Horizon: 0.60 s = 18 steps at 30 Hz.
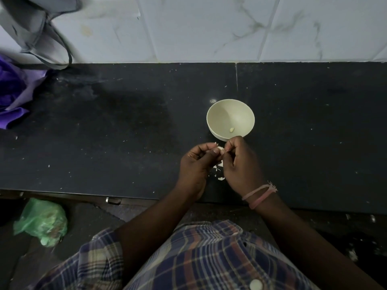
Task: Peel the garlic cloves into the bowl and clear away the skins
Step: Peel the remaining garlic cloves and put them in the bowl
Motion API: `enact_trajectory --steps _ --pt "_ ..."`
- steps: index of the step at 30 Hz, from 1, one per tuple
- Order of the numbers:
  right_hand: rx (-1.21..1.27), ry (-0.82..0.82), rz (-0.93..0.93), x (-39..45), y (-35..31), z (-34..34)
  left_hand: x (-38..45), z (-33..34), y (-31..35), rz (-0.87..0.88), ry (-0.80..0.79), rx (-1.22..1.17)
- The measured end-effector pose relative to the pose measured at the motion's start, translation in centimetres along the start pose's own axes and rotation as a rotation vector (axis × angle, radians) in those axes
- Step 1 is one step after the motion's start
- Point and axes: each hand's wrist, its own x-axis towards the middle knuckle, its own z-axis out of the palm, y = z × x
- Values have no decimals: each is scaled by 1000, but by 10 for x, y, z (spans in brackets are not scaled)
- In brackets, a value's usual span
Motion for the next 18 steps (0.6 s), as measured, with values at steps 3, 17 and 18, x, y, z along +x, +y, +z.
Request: enact_trajectory --steps 3,17,18 --pt "-44 24 -30 -1 -2 1 -1 1 0 -4 27 -5" --pt "669 41 297 2 -5 1 7 -8 -1 187 26 140" --pt "689 28 297 3 -6 1 7 -9 -1 213 20 163"
